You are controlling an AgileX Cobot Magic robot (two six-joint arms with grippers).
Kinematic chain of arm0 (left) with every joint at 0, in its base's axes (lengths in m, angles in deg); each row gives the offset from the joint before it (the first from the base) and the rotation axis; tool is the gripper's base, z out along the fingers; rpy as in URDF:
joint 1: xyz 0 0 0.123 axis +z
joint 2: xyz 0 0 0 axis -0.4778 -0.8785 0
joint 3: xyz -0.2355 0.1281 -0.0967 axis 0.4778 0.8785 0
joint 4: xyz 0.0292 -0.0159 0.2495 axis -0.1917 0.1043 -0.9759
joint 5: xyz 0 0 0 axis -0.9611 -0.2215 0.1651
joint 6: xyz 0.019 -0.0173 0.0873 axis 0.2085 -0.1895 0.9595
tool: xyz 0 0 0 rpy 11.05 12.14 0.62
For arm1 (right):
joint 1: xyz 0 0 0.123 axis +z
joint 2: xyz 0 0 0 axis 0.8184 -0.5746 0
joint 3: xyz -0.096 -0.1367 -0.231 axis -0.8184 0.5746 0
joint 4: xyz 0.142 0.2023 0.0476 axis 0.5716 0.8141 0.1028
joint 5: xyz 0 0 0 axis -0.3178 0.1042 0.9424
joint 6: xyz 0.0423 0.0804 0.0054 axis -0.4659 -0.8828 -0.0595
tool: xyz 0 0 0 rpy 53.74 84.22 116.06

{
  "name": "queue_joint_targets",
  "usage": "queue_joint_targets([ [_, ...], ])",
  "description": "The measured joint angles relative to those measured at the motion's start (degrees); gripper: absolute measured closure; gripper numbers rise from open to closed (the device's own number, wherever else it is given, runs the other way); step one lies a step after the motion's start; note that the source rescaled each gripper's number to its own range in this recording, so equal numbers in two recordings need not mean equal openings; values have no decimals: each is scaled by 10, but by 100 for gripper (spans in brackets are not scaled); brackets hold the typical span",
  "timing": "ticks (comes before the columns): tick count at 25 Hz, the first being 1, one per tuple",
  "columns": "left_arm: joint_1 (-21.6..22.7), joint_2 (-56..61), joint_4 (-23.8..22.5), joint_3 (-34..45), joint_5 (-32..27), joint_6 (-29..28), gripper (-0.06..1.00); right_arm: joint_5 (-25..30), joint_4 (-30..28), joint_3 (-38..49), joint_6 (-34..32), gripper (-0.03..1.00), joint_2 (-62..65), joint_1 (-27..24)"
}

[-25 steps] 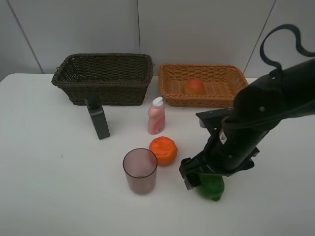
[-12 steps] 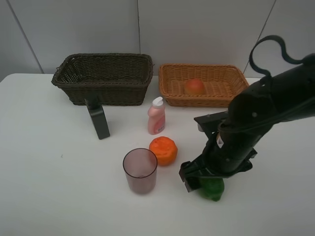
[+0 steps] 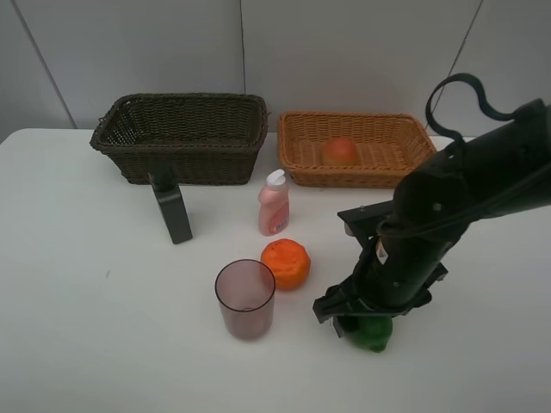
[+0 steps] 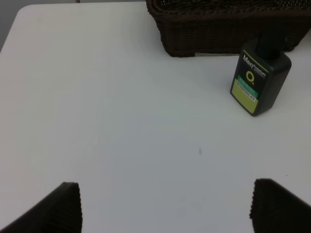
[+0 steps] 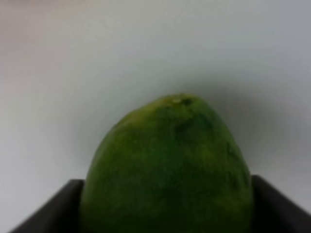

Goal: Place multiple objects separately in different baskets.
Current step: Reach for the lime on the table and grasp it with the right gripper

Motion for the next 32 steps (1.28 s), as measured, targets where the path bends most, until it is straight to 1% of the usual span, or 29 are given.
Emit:
queue_joint_targets([
  [1, 0, 0, 0, 0, 0, 0, 4, -1, -1, 0, 1, 49, 0, 0],
  [23, 0, 0, -1, 0, 0, 0, 4, 0, -1, 0, 1, 49, 0, 0],
  [25, 0, 0, -1, 0, 0, 0, 4, 18, 2, -7, 1, 49, 0, 0],
  [28, 0, 0, -1, 0, 0, 0, 4, 65, 4, -35, 8, 49, 3, -1],
  [32, 0, 0, -1, 0, 0, 0, 4, 127, 15, -89, 55, 49, 6, -26],
])
